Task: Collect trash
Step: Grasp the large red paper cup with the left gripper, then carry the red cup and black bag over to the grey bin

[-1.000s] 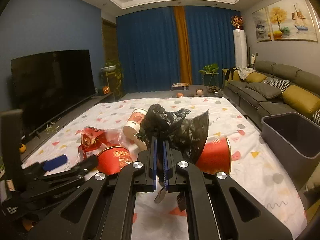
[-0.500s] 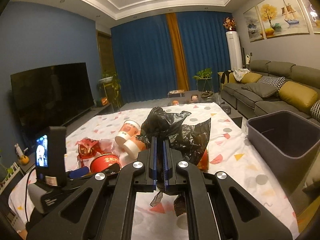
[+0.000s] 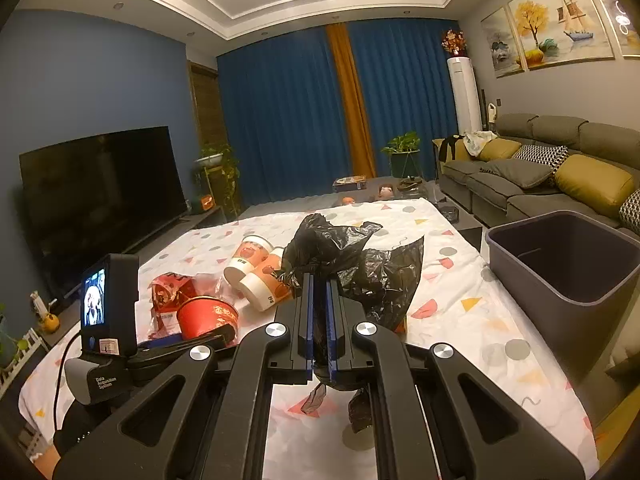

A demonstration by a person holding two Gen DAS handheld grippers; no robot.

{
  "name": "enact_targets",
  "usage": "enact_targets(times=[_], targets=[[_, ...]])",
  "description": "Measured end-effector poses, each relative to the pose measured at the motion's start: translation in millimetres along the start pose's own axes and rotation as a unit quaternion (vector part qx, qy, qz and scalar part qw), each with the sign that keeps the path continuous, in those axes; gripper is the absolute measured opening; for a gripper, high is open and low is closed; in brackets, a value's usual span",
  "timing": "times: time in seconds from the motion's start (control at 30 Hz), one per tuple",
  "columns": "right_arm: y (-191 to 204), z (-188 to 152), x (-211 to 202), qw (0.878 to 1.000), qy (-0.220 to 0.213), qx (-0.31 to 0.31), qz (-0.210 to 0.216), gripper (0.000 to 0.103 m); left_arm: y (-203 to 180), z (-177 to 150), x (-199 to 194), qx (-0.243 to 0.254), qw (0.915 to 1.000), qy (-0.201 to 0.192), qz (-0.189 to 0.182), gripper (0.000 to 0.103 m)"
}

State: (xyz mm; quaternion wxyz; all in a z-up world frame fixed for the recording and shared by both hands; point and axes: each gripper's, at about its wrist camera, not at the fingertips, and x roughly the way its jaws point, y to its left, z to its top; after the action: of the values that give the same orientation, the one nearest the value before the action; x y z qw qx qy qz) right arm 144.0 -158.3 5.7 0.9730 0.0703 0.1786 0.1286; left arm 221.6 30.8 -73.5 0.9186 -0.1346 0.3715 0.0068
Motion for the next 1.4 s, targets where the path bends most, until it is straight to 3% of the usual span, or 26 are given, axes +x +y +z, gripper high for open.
enact_targets(times=[0.1, 0.2, 0.4, 0.83, 1.4], targets=[[0.0, -0.3, 1.0, 1.0, 0.001, -0.001, 0.0, 0.007, 2.7, -2.5, -0.9, 0.004, 1.0, 0.004, -0.007, 0.06], [-0.5, -0.9, 1.3, 1.0, 0.003, 0.0, 0.001, 0.007, 5.1, -4.5, -3.8, 0.005, 0.9999, 0.004, -0.013, 0.059], [-2.0, 0.4, 0.9, 1.0, 0.002, -0.002, 0.003, 0.007, 3.4, -8.7, -17.8, 0.015, 0.9996, -0.013, -0.021, 0.058], [-12.9, 4.9, -13.3, 1.0, -0.009, 0.002, -0.001, 0.007, -32.6, -8.8, -68.4, 0.072, 0.9917, -0.077, -0.074, 0.058], [-54.8, 21.5, -35.5, 0.999, -0.028, 0.02, -0.024, 0.007, -107.2, -7.9, -80.0, 0.14, 0.9766, -0.101, -0.129, 0.058]])
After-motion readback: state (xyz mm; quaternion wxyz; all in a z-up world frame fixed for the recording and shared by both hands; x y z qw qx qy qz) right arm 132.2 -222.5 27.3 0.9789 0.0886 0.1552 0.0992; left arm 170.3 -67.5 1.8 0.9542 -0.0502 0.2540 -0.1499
